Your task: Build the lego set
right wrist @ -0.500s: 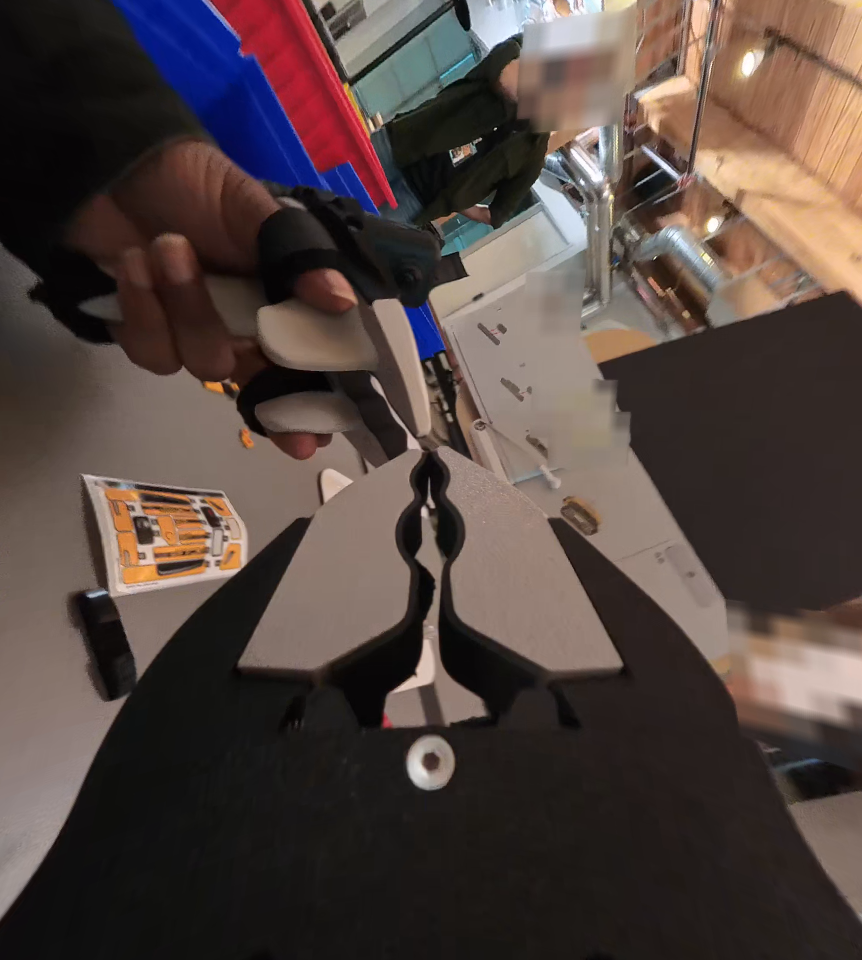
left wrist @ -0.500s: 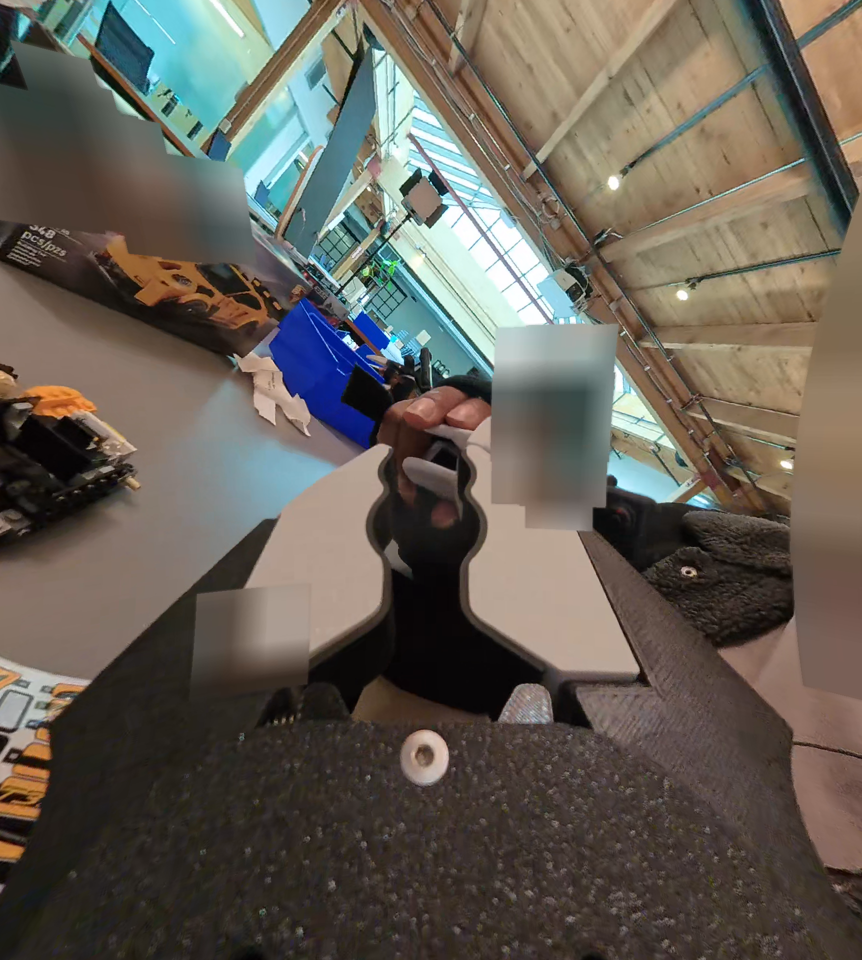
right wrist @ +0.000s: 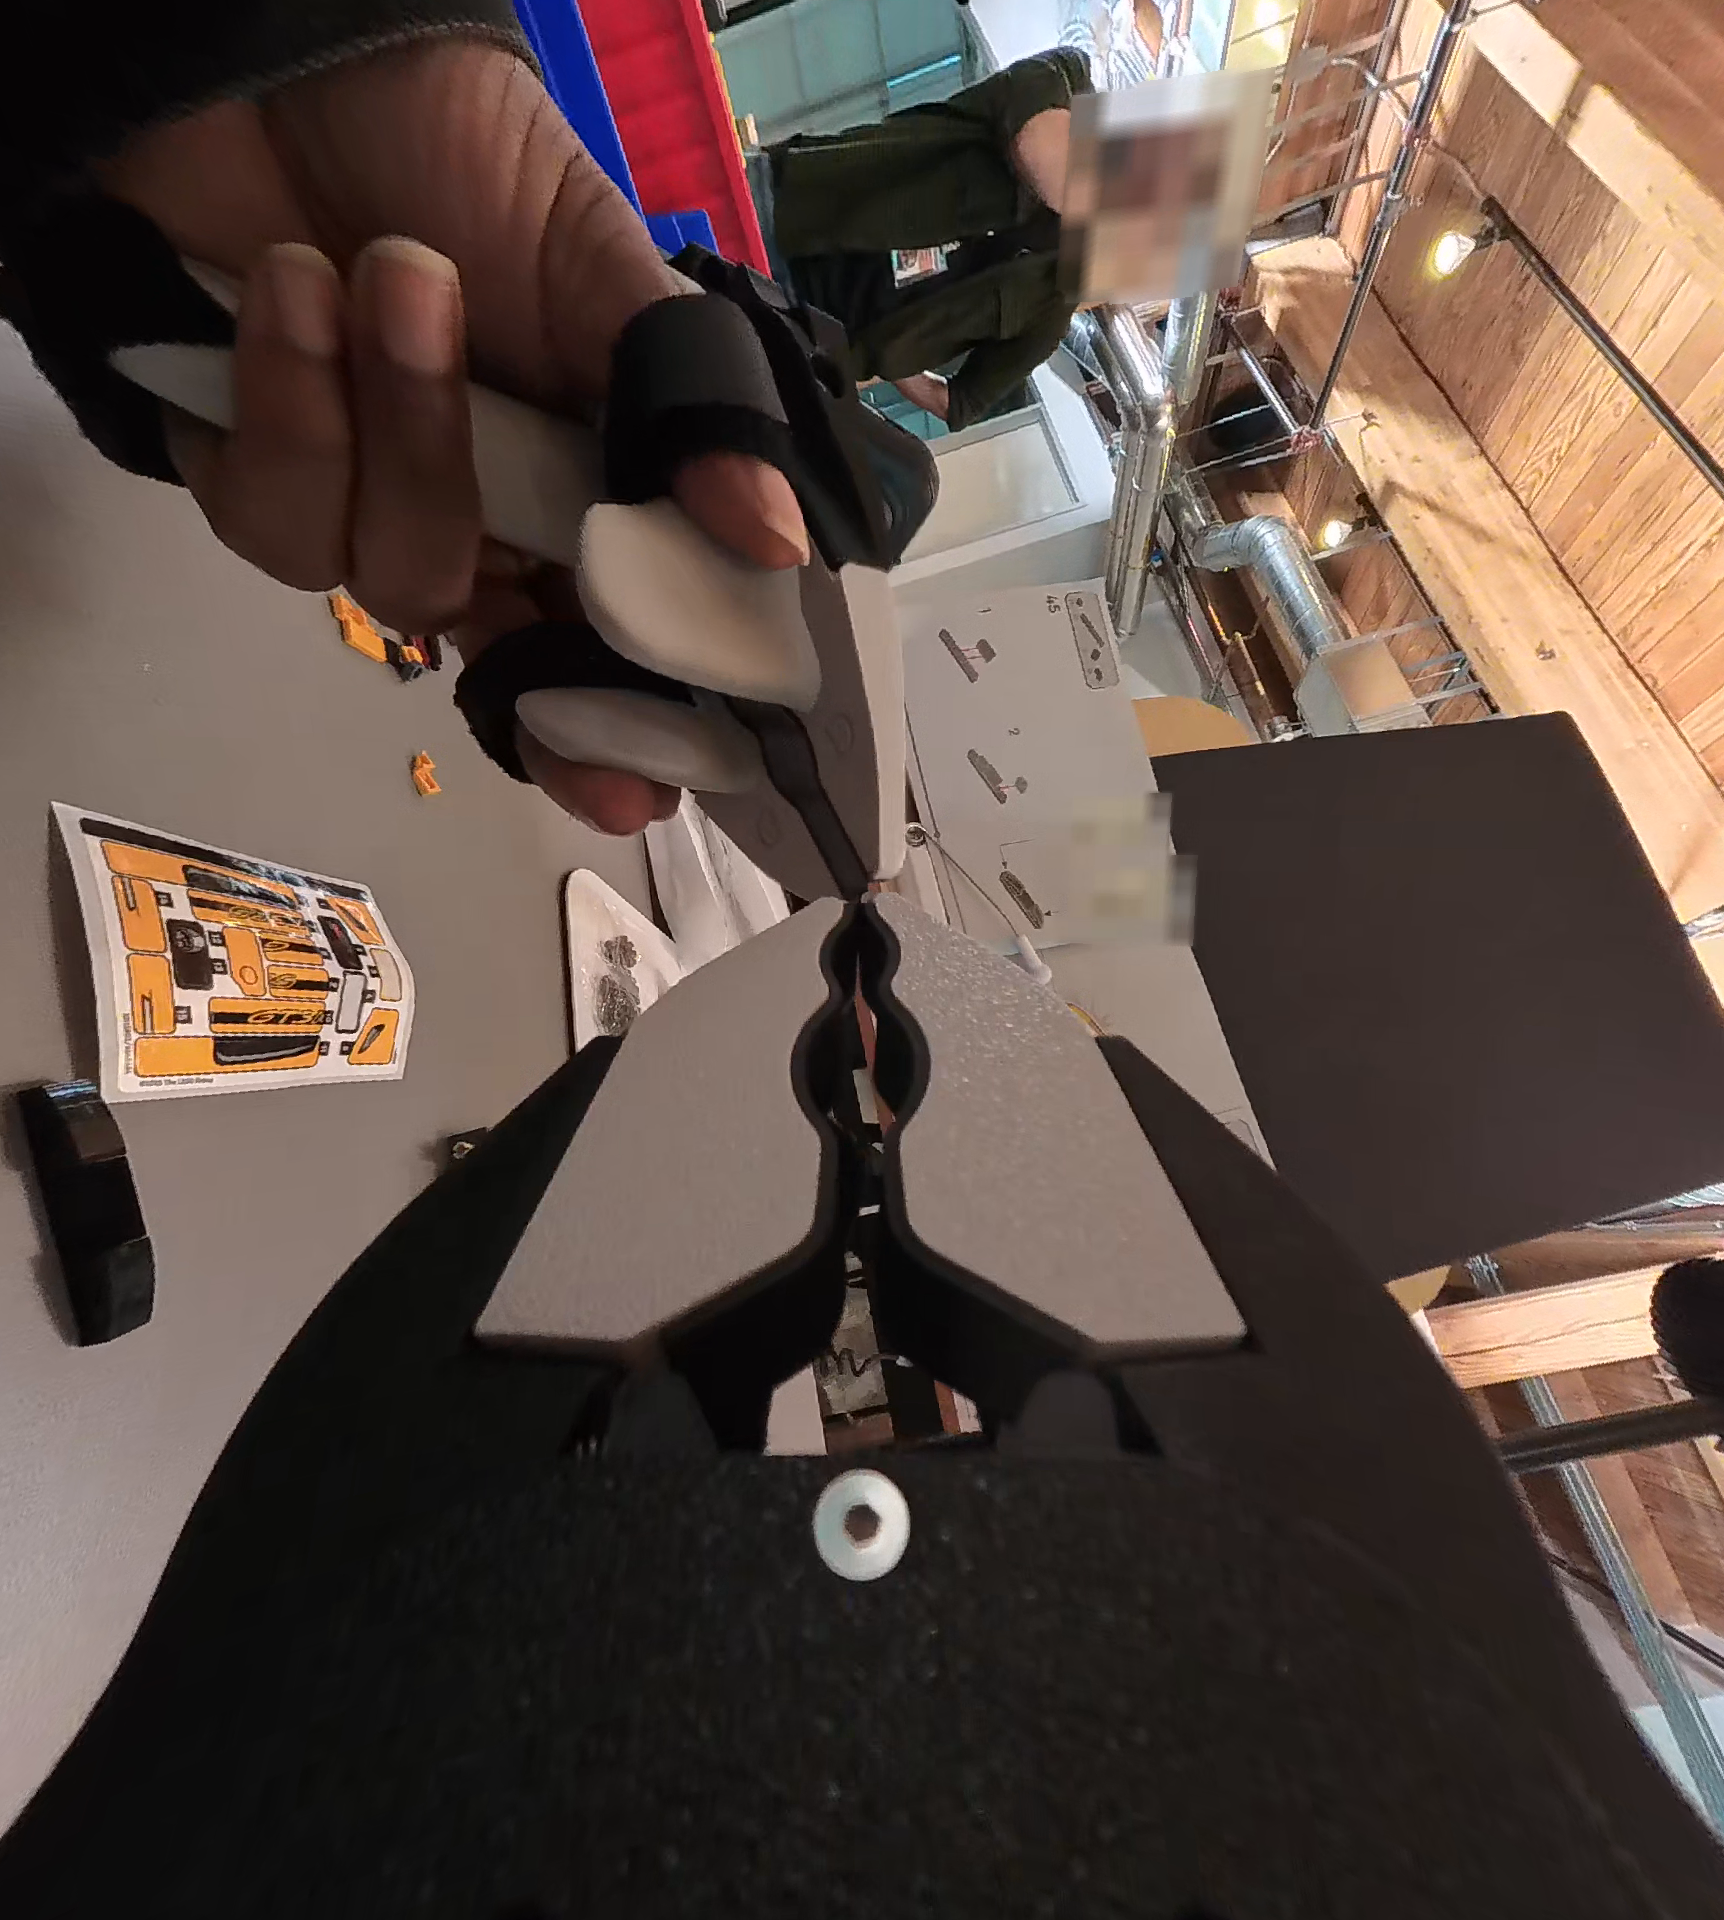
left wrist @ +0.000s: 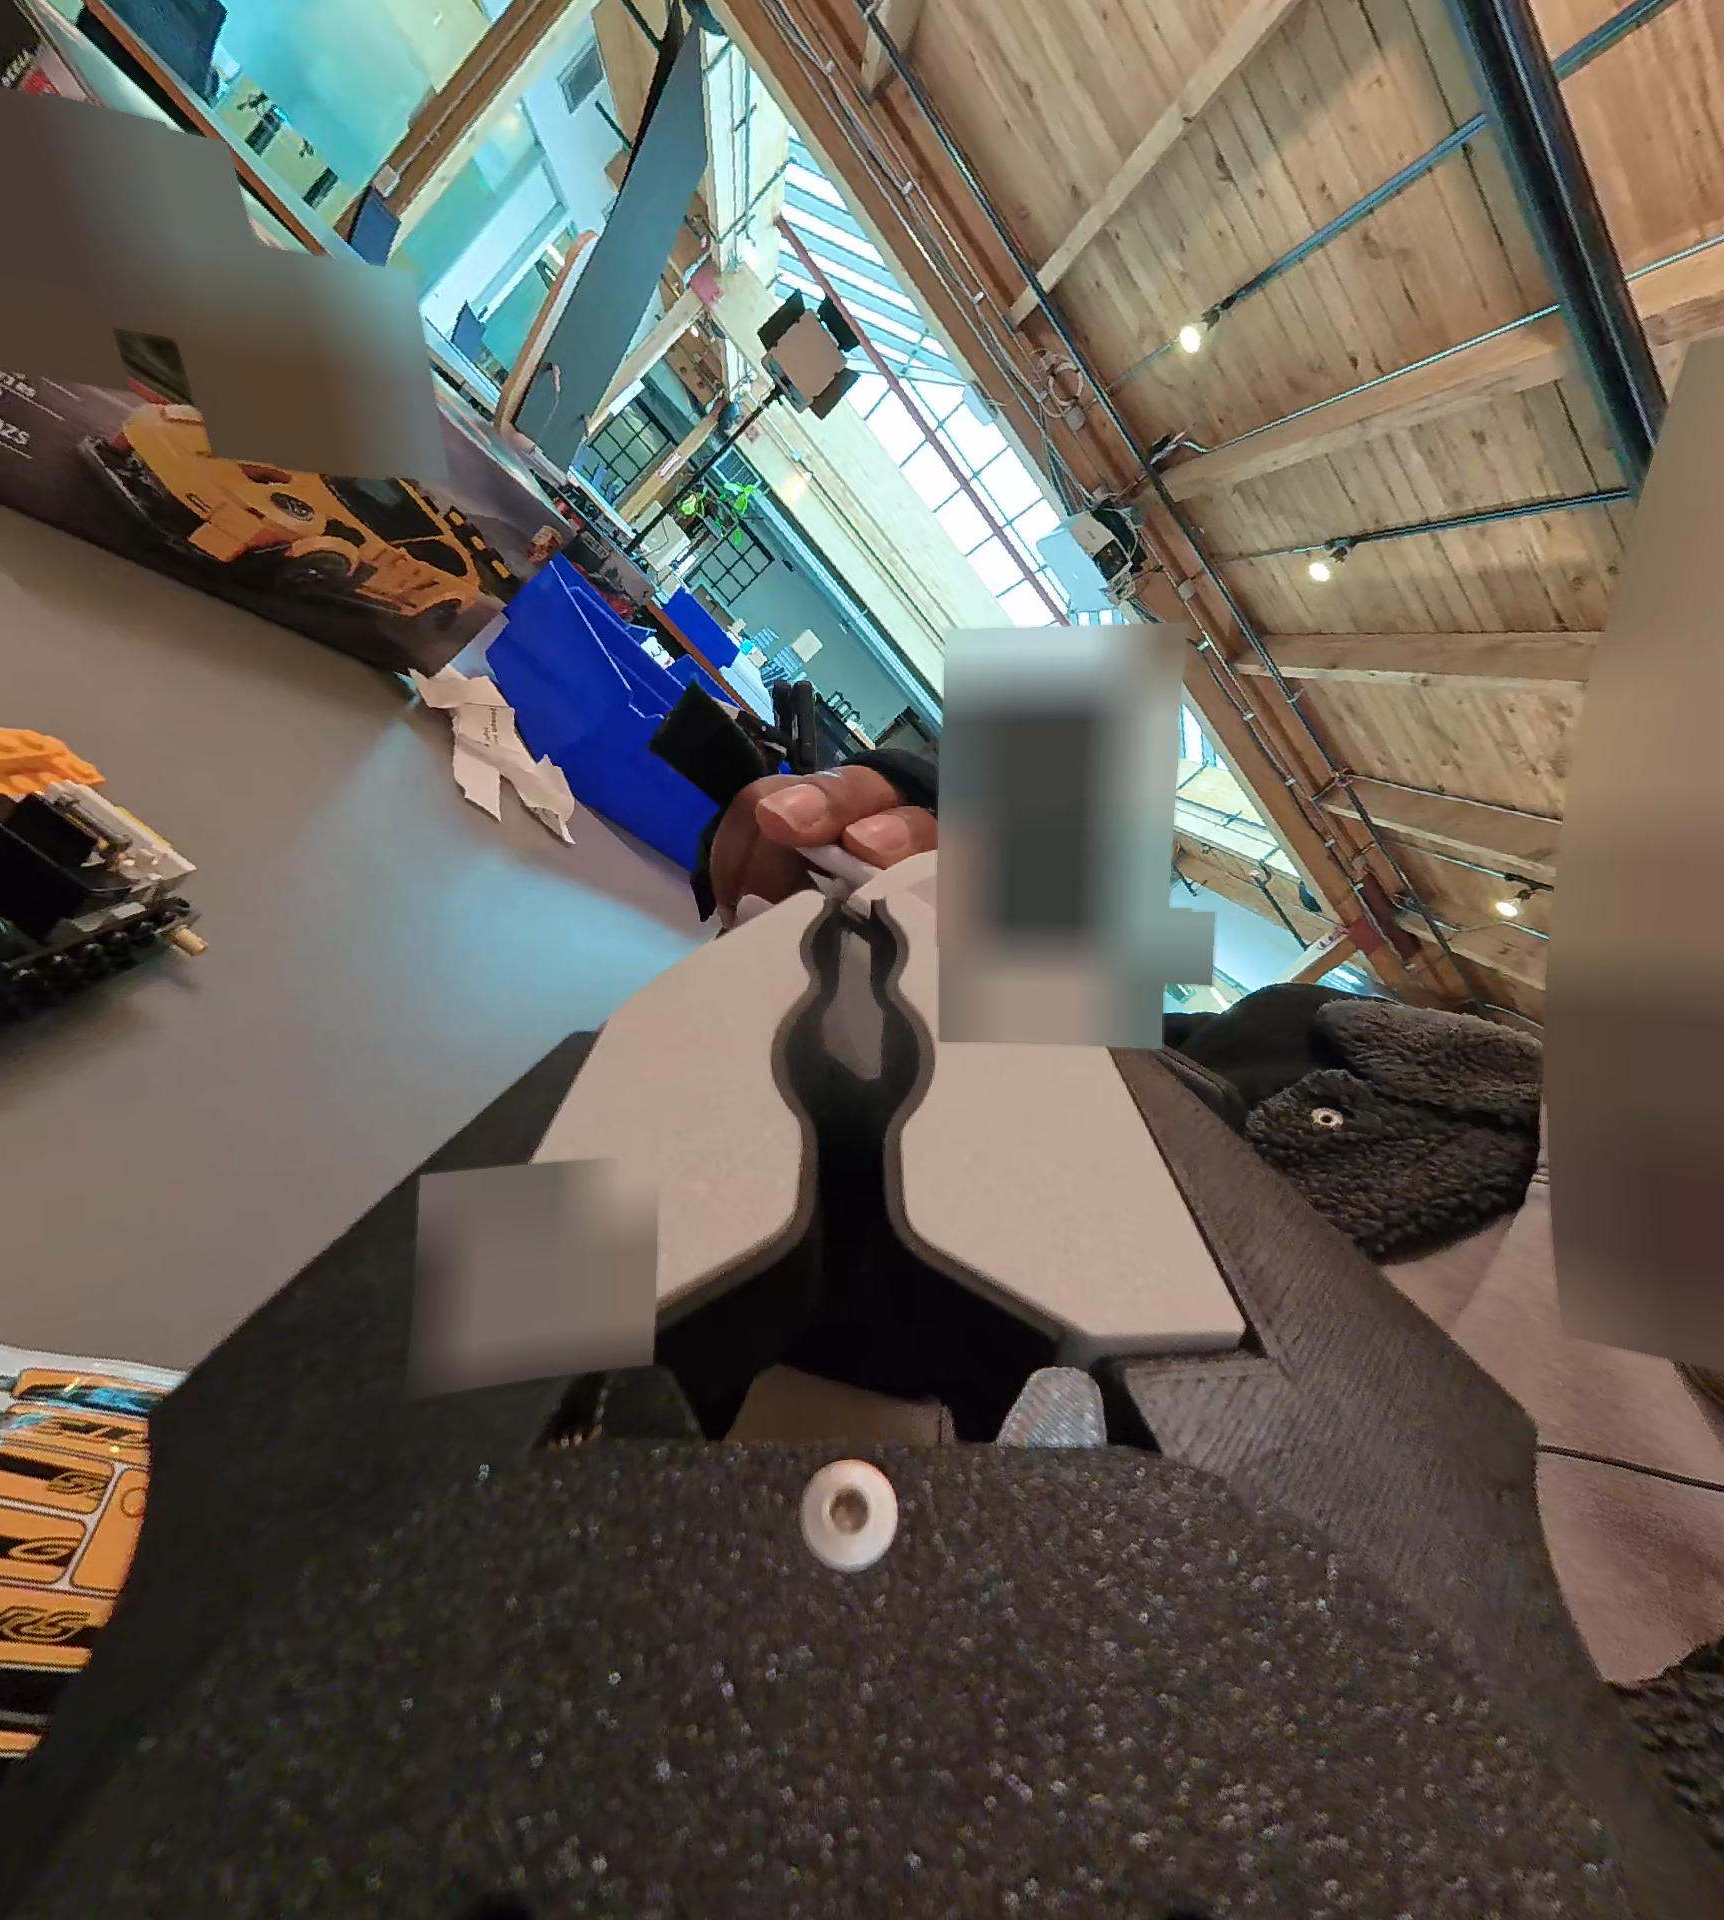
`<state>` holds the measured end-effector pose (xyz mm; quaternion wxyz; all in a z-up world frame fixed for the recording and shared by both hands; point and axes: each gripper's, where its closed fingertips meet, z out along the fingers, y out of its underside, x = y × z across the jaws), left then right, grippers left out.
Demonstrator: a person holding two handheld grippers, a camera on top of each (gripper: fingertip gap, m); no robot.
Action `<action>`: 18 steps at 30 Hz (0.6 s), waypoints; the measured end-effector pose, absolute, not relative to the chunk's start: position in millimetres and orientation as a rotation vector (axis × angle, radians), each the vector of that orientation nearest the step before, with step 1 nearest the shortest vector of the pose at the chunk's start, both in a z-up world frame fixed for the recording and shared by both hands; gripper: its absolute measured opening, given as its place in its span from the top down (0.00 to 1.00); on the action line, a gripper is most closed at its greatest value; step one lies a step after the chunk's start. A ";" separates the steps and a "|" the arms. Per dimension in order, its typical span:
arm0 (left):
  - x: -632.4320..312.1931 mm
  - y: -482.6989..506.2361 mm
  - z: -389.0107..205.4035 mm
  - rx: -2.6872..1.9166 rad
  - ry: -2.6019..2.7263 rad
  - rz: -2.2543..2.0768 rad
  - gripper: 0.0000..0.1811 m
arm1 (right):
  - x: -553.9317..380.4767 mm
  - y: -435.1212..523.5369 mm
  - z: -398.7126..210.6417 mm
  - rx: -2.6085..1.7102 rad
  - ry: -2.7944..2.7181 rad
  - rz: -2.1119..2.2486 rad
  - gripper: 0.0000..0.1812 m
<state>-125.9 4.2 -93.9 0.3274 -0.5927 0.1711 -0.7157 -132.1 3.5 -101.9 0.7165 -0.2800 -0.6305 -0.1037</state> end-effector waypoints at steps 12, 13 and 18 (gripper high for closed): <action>-124.9 5.0 -97.8 -1.574 0.436 -1.892 0.99 | -135.0 2.6 -108.3 -0.605 -1.413 -0.254 1.00; -124.9 5.1 -98.1 -1.575 0.436 -1.893 0.99 | -135.1 2.8 -108.8 -0.605 -1.414 -0.256 1.00; -124.6 5.8 -99.5 -1.585 0.428 -1.894 0.97 | -135.3 4.0 -110.9 -0.604 -1.421 -0.271 1.00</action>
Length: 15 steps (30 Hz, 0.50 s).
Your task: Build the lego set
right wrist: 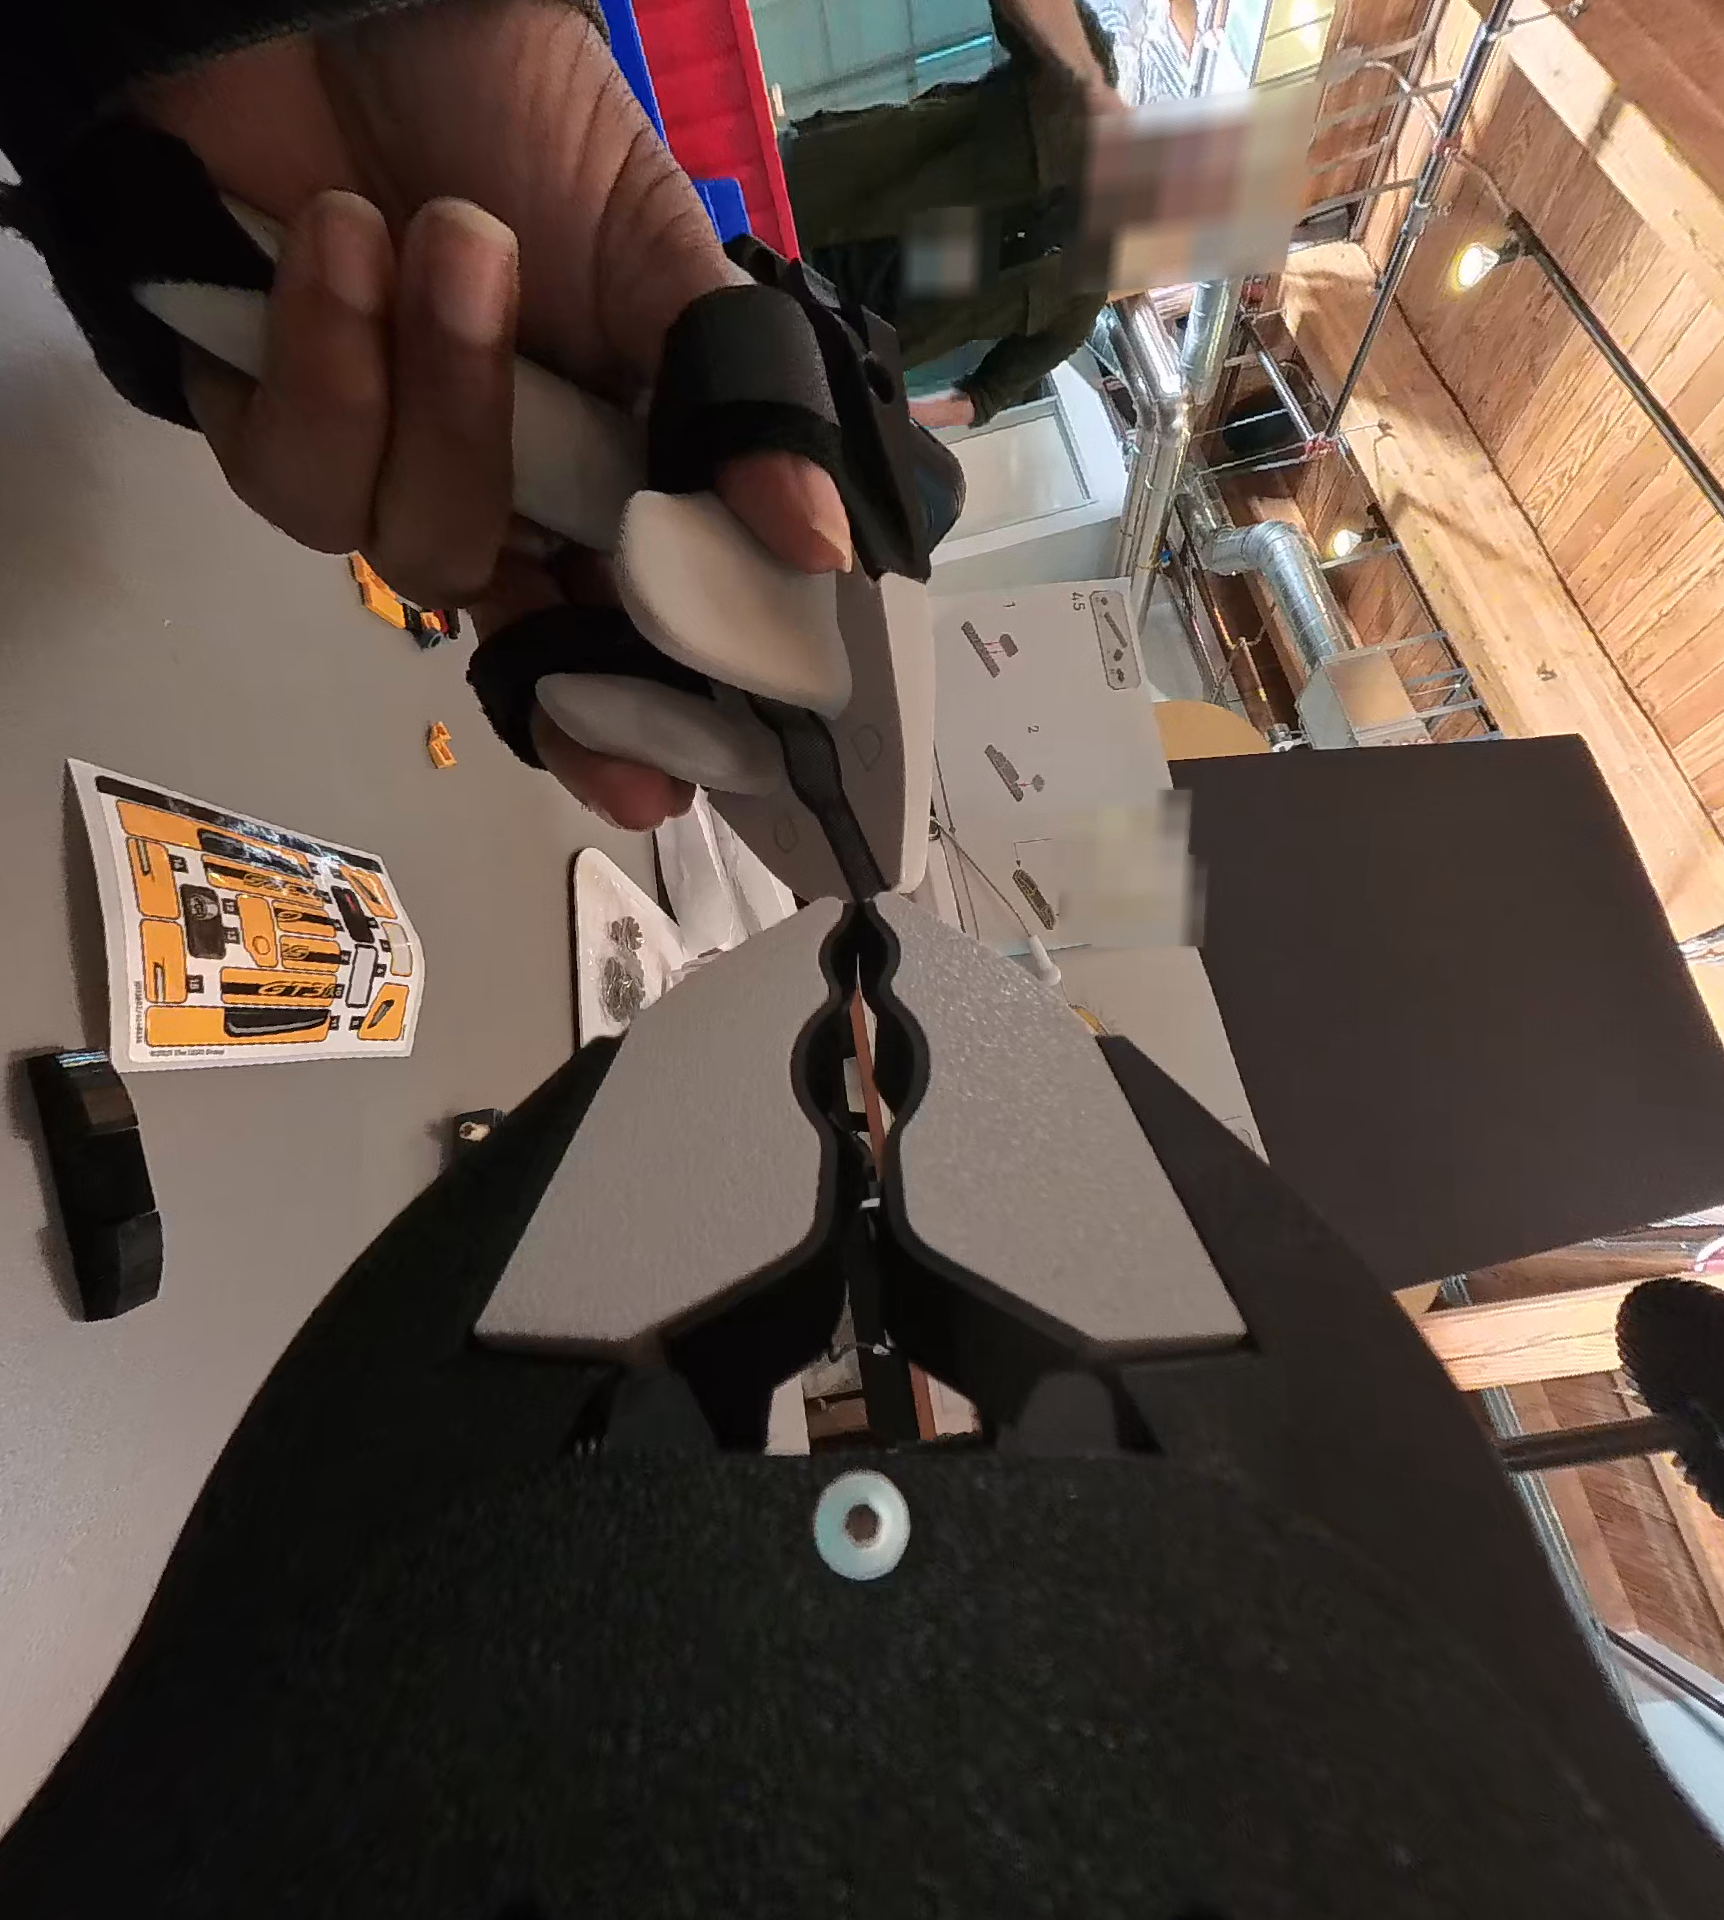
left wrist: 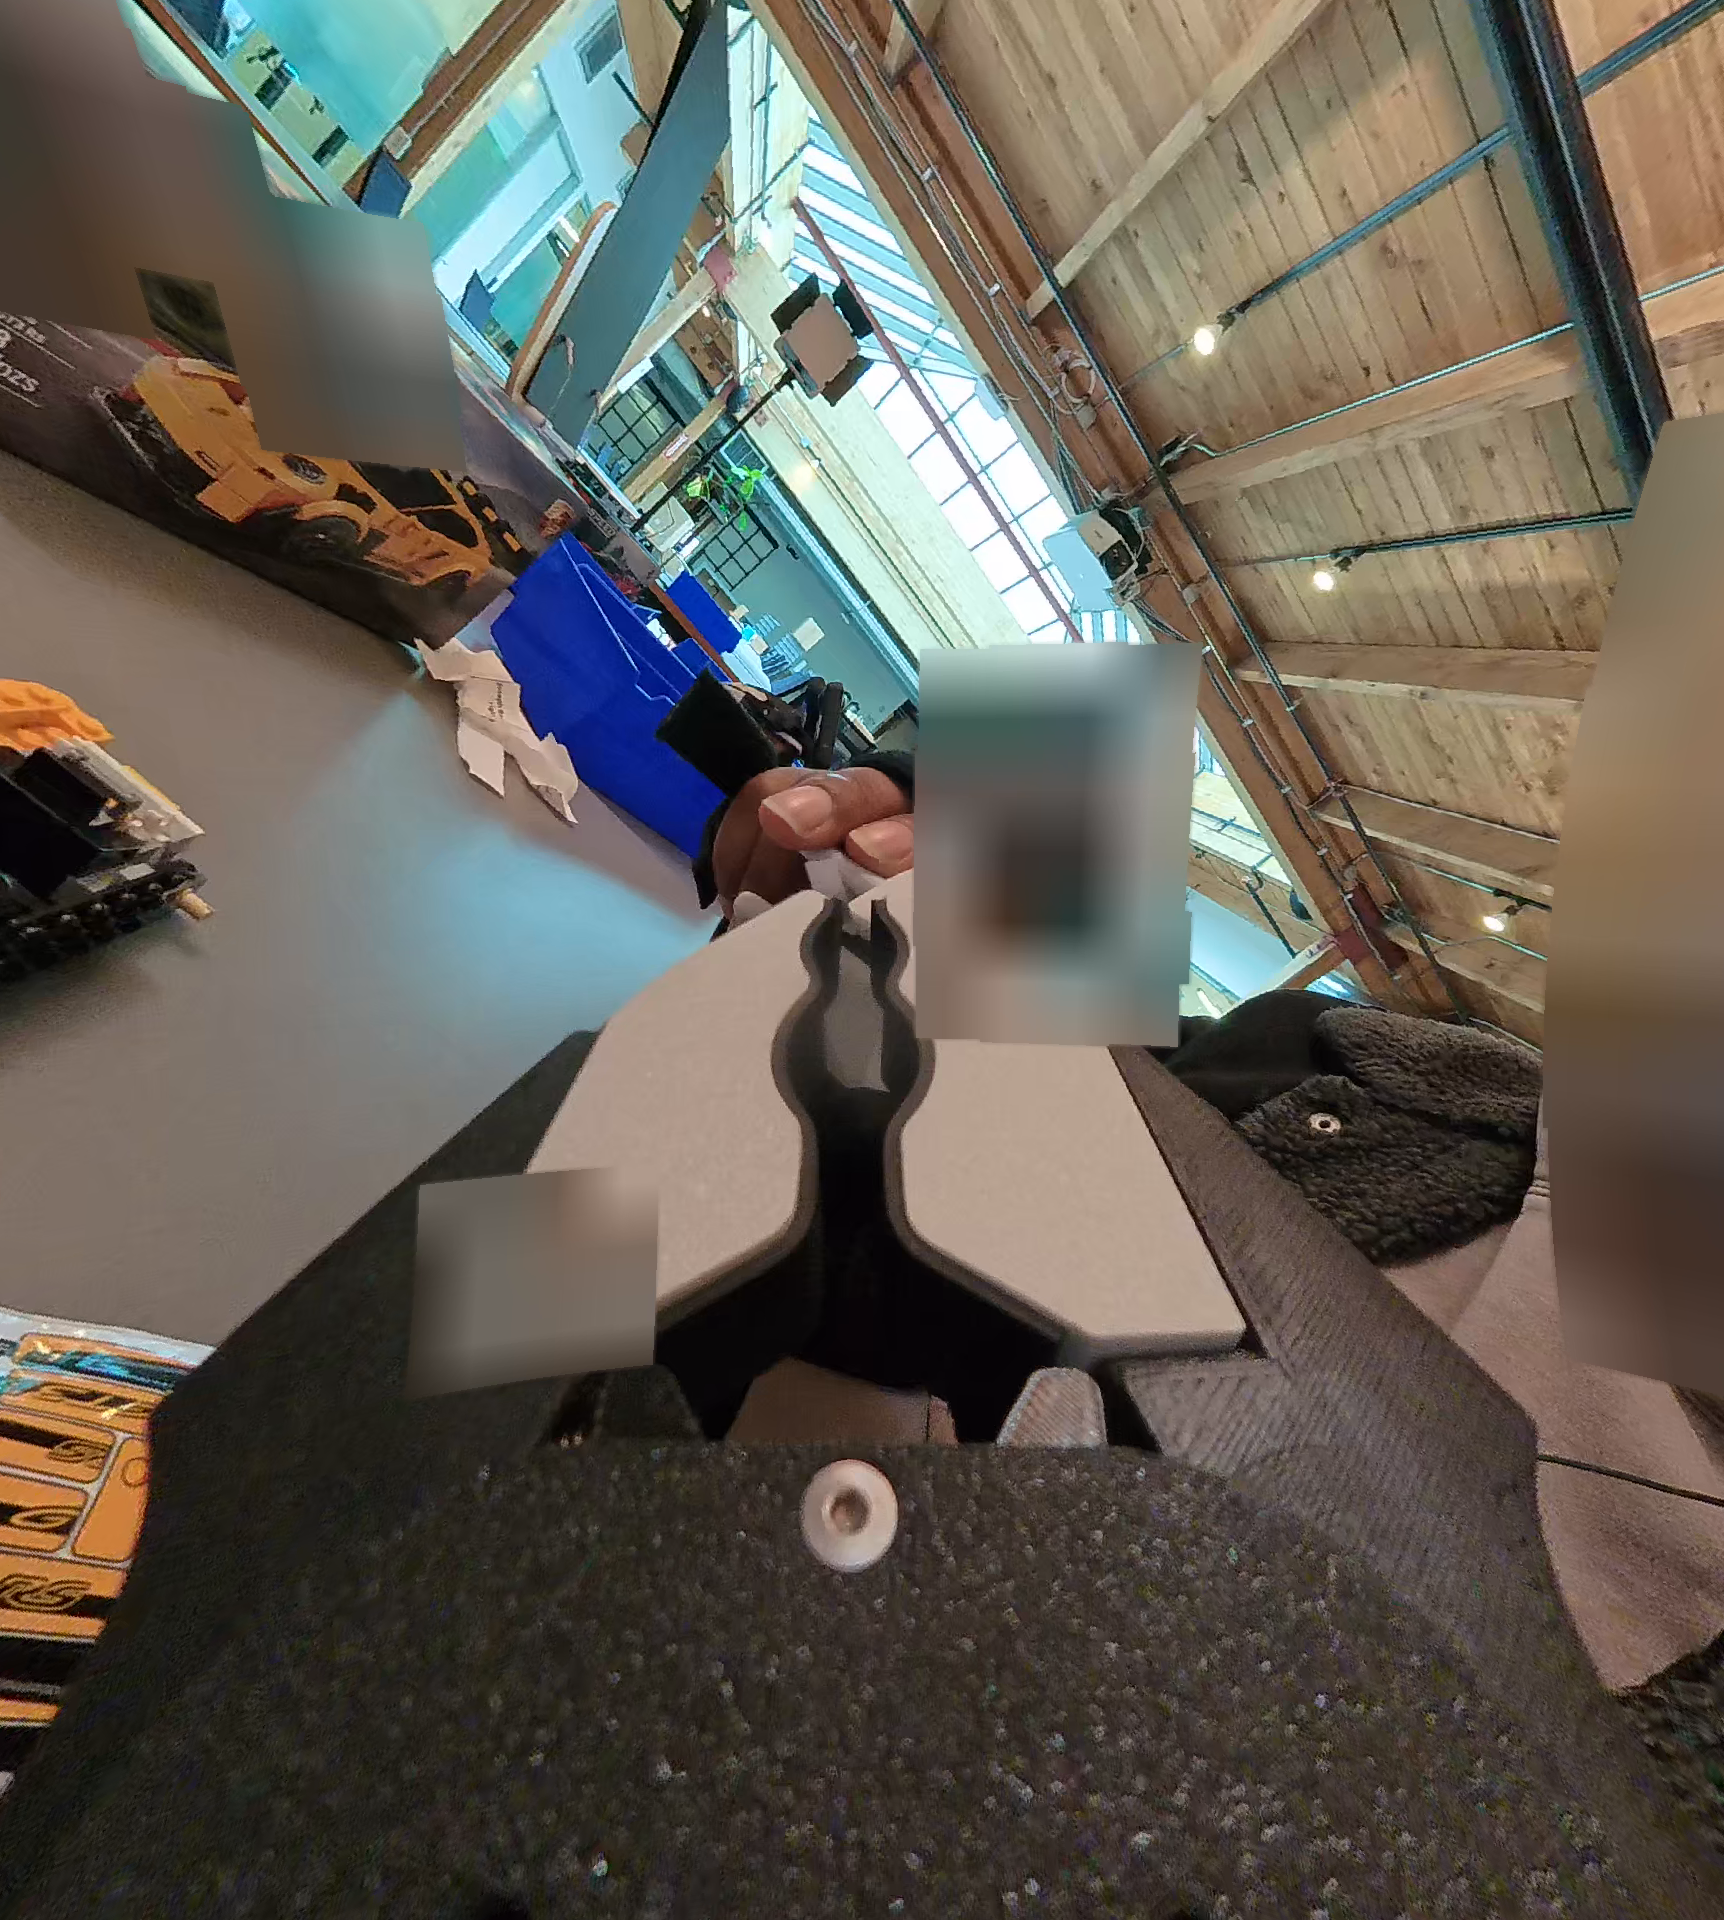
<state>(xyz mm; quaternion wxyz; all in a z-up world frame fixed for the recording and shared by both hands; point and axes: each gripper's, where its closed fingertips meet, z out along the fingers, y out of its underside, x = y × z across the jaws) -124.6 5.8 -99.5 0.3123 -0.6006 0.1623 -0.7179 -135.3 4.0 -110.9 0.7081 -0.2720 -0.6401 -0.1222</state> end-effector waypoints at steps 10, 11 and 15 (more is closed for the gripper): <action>-125.0 9.2 -105.8 -1.623 0.413 -1.872 0.98 | -136.5 4.3 -115.8 -0.595 -1.441 -0.294 1.00; -125.2 9.6 -106.2 -1.627 0.409 -1.871 0.99 | -136.5 4.3 -116.1 -0.594 -1.443 -0.295 1.00; -125.3 9.5 -107.2 -1.635 0.415 -1.865 1.00 | -136.9 4.4 -117.7 -0.590 -1.449 -0.298 1.00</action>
